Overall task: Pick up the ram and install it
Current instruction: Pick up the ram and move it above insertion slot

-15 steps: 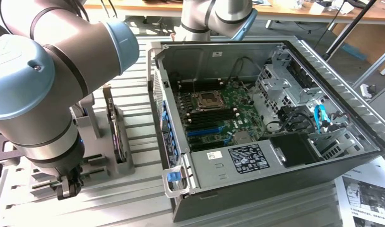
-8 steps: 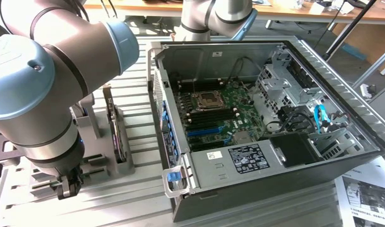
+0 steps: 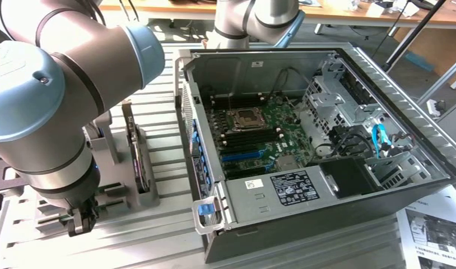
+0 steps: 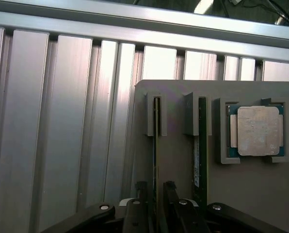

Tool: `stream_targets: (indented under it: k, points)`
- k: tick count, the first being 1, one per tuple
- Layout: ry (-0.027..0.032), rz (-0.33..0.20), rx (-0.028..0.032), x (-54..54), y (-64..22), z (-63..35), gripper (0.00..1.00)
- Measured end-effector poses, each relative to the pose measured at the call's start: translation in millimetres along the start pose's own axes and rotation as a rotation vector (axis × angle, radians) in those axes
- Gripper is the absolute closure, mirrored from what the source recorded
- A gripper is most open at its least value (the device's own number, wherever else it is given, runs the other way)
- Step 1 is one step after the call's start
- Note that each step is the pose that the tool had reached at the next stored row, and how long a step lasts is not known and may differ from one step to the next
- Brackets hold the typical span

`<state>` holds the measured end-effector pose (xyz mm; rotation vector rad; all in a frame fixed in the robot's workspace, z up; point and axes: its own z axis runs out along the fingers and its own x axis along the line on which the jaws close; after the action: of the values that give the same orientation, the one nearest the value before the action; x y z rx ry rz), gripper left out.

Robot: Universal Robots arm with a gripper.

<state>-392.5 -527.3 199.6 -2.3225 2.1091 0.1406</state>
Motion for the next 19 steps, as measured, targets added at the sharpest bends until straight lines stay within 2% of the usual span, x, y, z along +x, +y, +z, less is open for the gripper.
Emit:
stream_targets:
  k: [8,10,12,19]
  points:
    - [0.0000,0.000,0.0000,0.0,0.0,0.0,0.73]
    - [0.0000,0.000,0.0000,0.0,0.0,0.0,0.74]
    - [0.0000,0.000,0.0000,0.0,0.0,0.0,0.86]
    - [0.0000,0.000,0.0000,0.0,0.0,0.0,0.86]
